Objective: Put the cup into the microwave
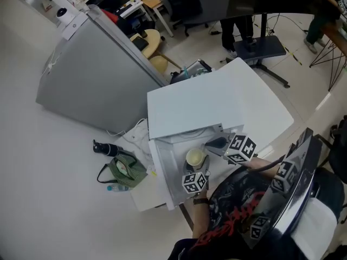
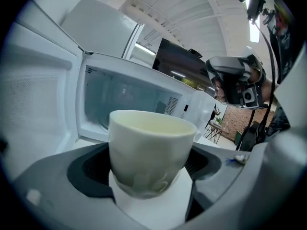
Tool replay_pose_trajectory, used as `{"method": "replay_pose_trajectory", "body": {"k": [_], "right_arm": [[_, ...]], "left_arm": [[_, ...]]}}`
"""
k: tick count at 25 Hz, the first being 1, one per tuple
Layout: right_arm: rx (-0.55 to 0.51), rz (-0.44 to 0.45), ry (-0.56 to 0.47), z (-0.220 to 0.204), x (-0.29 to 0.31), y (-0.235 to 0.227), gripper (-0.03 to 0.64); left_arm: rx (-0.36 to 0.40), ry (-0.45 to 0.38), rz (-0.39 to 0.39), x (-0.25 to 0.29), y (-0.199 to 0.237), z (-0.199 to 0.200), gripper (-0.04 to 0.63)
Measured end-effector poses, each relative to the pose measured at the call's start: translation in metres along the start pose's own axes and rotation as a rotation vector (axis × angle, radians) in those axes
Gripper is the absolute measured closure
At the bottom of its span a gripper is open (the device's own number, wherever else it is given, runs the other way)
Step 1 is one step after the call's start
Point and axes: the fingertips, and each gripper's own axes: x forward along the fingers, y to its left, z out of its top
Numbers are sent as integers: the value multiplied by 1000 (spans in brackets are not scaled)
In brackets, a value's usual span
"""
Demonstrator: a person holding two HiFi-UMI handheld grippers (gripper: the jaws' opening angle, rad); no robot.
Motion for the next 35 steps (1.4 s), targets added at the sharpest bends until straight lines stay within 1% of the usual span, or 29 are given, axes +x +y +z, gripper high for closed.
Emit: {"method": "replay_pose_trajectory", "body": {"k": [6,9,12,16,25,29,35], "right_arm": [[-2,8,-21,4,6,-1,617],[-5,16,-37,11,15,1,617],[-7,15,-31,9,13,2,617],[-1,3,-23,4,14,0,617],[12,-33,-26,3,9,-11,617],[15,-37,-27,-1,9,-11,617],[32,-94,-21,-6,-3,-24,617]], "left_arm": [[11,-31,13,-4,4,10,149],[10,-33,29,-8,14,12,149],[10,-27,33,-7,12,8,150],[2,-34,4,-10,11,9,150],[40,-41,-38,-6,2,21,152],[59,-39,-34,-5,4,21,153],[54,-42,-28,2,7,26,155]]}}
